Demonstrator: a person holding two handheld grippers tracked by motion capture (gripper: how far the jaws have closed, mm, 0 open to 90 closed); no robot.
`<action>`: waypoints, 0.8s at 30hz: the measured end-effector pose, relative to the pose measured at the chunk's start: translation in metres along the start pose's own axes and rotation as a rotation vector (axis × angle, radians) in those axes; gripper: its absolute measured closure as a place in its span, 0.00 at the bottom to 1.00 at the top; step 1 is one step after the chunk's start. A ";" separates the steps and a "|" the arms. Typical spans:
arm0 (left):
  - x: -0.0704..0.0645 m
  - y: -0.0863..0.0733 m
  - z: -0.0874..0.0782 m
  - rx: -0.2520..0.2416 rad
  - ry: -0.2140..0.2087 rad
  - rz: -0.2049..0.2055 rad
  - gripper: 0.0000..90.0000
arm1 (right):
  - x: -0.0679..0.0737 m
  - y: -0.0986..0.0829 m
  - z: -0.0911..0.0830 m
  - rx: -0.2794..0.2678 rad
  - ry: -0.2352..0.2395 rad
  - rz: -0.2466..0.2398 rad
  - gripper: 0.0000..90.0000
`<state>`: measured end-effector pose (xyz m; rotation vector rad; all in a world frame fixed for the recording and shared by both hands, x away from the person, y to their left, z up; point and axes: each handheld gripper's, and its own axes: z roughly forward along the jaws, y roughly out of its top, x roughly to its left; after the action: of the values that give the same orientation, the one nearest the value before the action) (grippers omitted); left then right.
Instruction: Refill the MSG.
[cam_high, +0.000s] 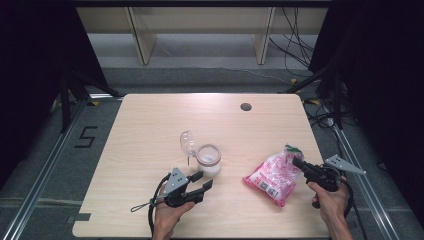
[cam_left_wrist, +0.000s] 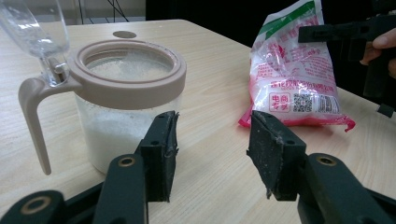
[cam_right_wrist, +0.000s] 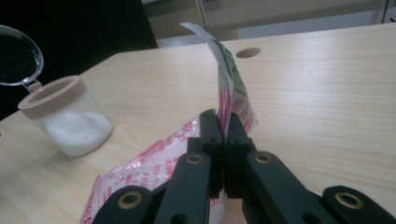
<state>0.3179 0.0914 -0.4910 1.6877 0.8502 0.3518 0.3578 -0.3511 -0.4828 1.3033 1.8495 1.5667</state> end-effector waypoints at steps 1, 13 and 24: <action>0.000 0.000 0.000 0.000 0.003 -0.003 0.57 | 0.000 0.000 -0.001 0.014 -0.009 -0.003 1.00; 0.006 0.000 -0.002 0.001 0.020 0.002 0.49 | 0.002 -0.002 -0.003 0.056 -0.062 0.038 0.97; 0.011 0.001 -0.006 0.006 0.059 -0.032 0.39 | 0.001 -0.005 -0.008 0.092 -0.112 0.026 0.92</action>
<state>0.3218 0.1037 -0.4909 1.6746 0.9216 0.3791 0.3493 -0.3544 -0.4844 1.4301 1.8620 1.4054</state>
